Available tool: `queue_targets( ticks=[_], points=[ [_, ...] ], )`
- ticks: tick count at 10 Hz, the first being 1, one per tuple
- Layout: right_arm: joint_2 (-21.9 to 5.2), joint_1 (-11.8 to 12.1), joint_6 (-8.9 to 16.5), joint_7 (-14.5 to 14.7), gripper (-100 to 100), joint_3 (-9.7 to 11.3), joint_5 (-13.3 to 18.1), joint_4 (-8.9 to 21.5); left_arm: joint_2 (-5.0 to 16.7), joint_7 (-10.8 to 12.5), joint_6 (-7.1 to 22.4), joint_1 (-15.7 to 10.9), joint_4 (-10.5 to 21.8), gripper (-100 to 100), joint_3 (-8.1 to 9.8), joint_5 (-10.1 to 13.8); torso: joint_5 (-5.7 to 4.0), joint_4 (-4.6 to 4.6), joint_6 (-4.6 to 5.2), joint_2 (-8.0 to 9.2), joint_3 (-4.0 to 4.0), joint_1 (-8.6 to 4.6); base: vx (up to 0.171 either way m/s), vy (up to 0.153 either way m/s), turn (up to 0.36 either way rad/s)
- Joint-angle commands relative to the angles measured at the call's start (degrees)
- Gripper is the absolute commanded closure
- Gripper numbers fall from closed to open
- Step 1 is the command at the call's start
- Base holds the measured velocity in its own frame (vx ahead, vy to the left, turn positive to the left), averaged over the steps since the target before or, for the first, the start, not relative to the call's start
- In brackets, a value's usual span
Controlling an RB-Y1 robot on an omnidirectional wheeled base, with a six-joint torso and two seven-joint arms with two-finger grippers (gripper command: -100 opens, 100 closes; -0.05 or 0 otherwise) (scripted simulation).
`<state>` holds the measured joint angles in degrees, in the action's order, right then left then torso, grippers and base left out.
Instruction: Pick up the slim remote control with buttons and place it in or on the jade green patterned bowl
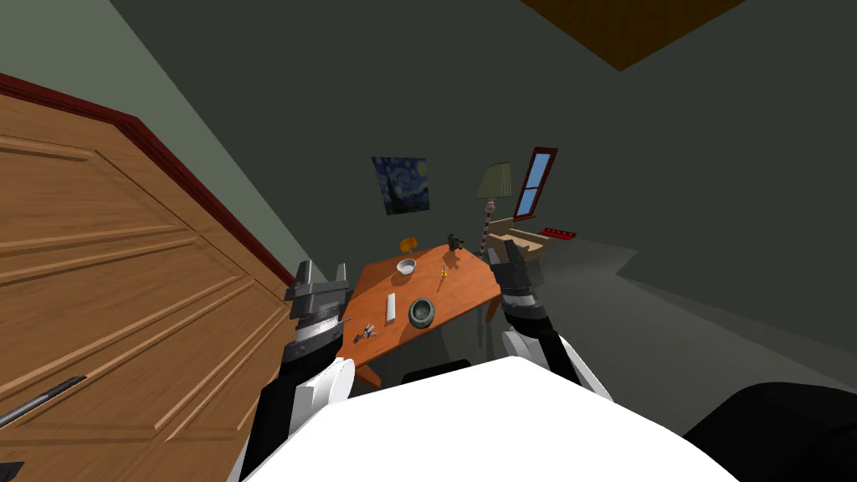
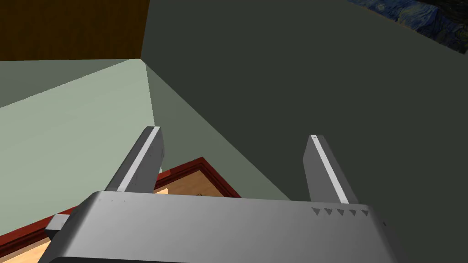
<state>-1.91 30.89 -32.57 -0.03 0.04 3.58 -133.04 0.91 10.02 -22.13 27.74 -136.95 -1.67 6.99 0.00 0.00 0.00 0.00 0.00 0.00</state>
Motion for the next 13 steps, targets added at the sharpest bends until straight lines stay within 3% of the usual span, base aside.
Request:
queue_targets(
  ticks=[1,3,6,7,11,12,13],
  points=[
    [0.0,0.0,0.0,0.0,0,0.0,0.0,0.0,1.72,0.36,0.71,-0.13,0.44,-100,0.68,0.12,0.0,0.0,0.0,0.0,0.0,0.0,-0.057,-0.012,-0.036],
    [0.0,-0.01,0.0,0.0,0,0.0,0.0,0.0,4.72,1.24,2.37,-0.41,1.52,-100,2.25,0.42,0.0,0.07,0.01,0.34,0.19,0.02,-0.104,0.011,-0.075],
    [0.0,-0.02,0.0,0.0,0,0.0,0.0,0.0,9.83,3.47,6.39,-1.01,4.35,-100,5.97,1.18,0.04,0.1,0.01,0.42,0.25,0.21,-0.105,0.04,-0.133],
    [0.0,-0.02,0.0,0.0,0,0.0,0.0,0.0,10.06,3.47,6.39,-1.01,4.35,-100,5.97,1.18,0.05,0.09,0.02,0.39,0.23,0.23,-0.06,0.033,-0.059],
    [-0.01,-0.01,0.0,0.0,0,0.0,0.0,0.0,17.49,8.02,13.35,-2.21,10.42,-100,12.81,2.83,0.06,0.06,0.02,0.27,0.15,0.25,-0.069,0.039,-0.21],
    [-0.01,-0.01,0.0,0.0,0,0.0,0.0,0.0,18.82,9.43,15.48,-2.58,11.89,-100,14.32,3.37,0.05,0.07,0.01,0.31,0.18,0.23,-0.089,0.035,-0.245],
    [-0.01,-0.01,0.0,0.0,0,0.0,0.0,0.0,19.33,9.43,16.24,-2.58,12.36,-100,14.76,3.37,0.05,0.07,0.02,0.31,0.18,0.23,-0.05,0.03,-0.095]
  ],
)
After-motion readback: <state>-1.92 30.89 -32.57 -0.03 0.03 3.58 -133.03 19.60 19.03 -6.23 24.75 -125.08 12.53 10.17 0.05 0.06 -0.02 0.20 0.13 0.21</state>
